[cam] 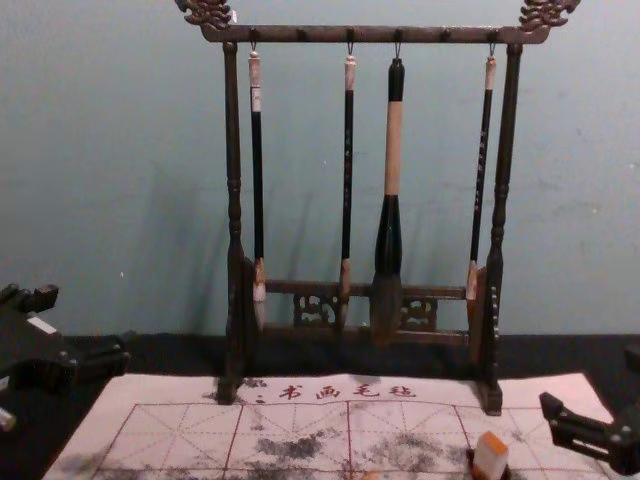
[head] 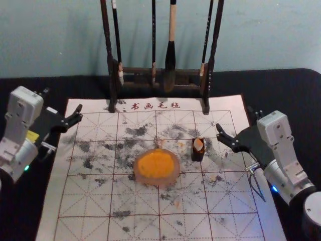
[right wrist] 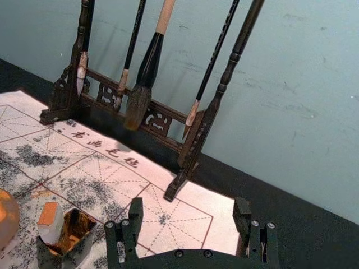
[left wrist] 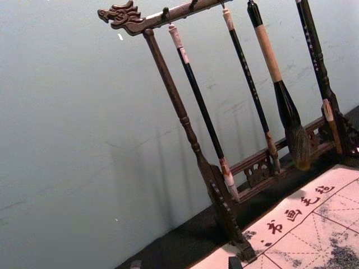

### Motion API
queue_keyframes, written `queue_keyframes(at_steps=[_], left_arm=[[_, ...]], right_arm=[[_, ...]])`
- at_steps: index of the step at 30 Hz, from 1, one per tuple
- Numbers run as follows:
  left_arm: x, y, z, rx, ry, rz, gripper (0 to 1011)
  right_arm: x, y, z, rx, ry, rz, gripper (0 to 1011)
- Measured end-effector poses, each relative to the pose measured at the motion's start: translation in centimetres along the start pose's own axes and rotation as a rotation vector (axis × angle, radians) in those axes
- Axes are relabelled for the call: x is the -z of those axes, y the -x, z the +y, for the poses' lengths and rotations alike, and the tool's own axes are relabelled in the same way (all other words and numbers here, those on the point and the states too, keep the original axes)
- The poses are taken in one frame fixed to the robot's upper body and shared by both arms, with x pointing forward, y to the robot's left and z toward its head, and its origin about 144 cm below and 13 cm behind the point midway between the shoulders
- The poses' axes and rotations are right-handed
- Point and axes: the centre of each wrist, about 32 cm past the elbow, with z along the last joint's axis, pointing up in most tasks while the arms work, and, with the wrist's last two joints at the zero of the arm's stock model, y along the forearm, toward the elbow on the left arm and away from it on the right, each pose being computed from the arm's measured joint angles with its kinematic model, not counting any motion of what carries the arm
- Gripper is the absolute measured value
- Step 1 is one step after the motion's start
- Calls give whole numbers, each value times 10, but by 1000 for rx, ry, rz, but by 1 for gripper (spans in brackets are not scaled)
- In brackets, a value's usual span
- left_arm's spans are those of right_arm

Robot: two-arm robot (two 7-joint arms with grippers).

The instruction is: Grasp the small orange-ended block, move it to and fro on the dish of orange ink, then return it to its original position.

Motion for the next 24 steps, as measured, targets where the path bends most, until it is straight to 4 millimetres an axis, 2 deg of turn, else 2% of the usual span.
queue_keyframes(at_steps=[24], left_arm=[[0,0,0,0,0,0,1001]], right_arm=[[-1,0,0,-3,-1,1,1003]])
